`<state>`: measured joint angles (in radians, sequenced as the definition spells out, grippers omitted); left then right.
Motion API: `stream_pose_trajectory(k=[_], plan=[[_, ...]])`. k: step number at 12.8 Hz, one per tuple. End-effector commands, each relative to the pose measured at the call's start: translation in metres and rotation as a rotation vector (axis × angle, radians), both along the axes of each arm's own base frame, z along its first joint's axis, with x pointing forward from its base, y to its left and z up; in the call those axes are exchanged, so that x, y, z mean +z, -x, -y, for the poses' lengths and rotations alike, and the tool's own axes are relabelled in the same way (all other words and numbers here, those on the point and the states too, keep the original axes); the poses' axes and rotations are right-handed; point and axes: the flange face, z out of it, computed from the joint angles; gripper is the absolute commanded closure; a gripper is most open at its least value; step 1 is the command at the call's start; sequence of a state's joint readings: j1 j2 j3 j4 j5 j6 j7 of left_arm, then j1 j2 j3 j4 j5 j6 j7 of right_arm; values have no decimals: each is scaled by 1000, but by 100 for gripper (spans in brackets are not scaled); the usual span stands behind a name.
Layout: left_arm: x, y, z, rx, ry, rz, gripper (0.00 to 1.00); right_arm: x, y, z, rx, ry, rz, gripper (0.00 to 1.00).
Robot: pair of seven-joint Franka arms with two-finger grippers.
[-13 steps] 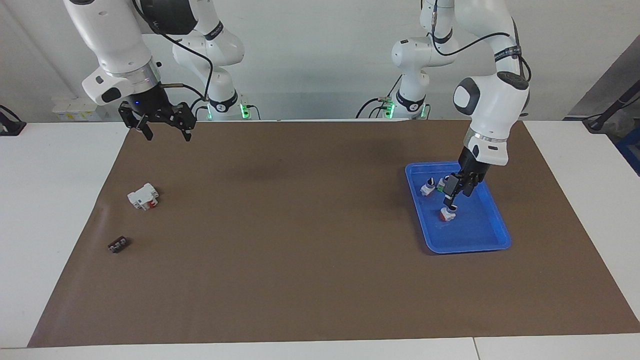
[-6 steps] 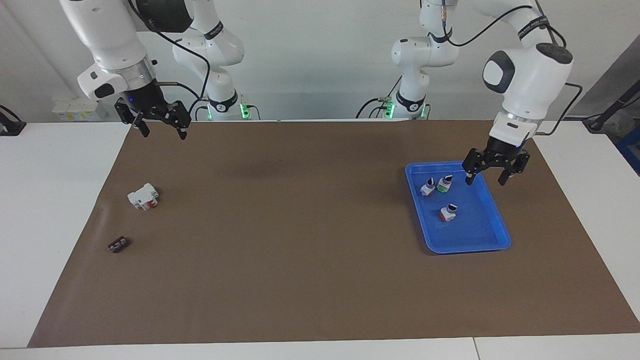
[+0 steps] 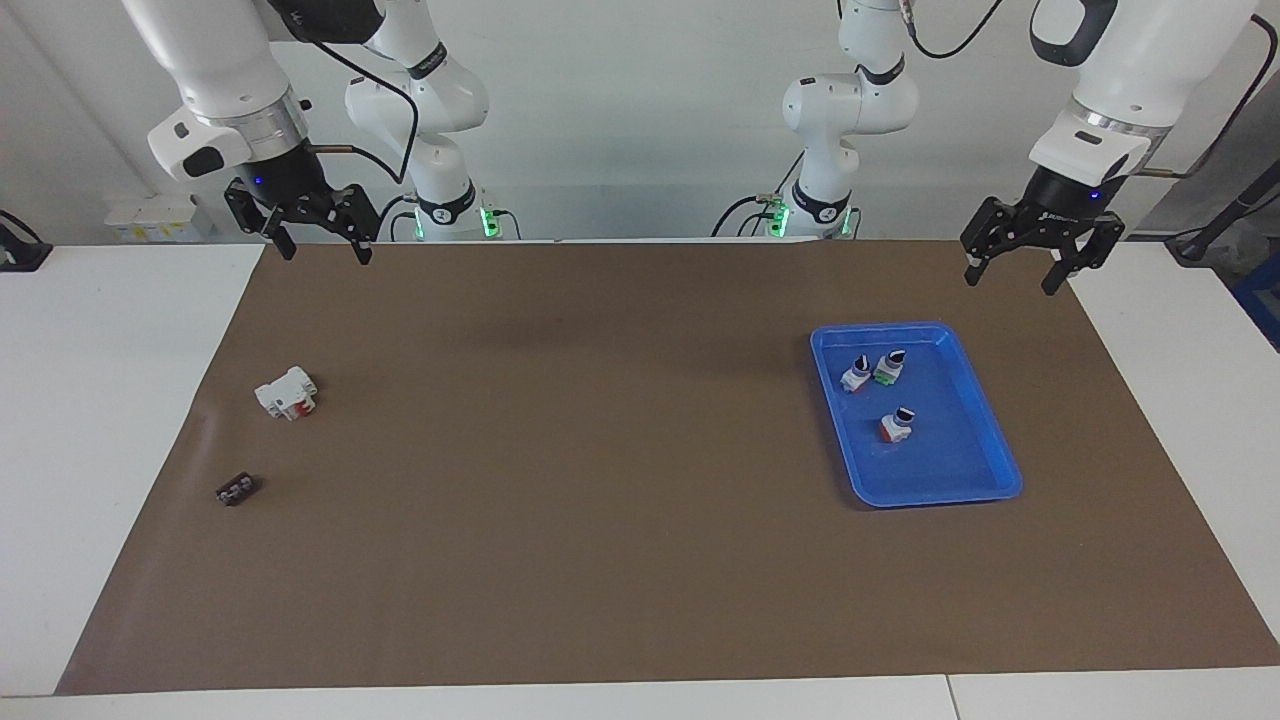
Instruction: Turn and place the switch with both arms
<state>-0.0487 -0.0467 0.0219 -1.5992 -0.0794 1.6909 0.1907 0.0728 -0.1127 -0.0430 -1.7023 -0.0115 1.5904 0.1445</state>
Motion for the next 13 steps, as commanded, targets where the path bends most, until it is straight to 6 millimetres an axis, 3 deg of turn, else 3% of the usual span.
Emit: stream_pose_trajectory(k=[1,3,5,6,8,13], plan=[[25,-14,6,-30,-29,-78,0,7,6,4,-3,-1,5,0],[34,-4,12,-46,-30,-105,0,10,8,4,-2,-1,8,0],[30,11,19,-63,-36,-195,0,11,9,4,-2,-1,11,0],[49,30,17,-60,-34,-173,0,11,9,5,-4,-1,11,0],[44,48,3,-26,-30,-194,0,11,9,4,-2,-1,11,0],[37,49,-3,-12,-31,-193,0,12,9,4,-2,-1,13,0]])
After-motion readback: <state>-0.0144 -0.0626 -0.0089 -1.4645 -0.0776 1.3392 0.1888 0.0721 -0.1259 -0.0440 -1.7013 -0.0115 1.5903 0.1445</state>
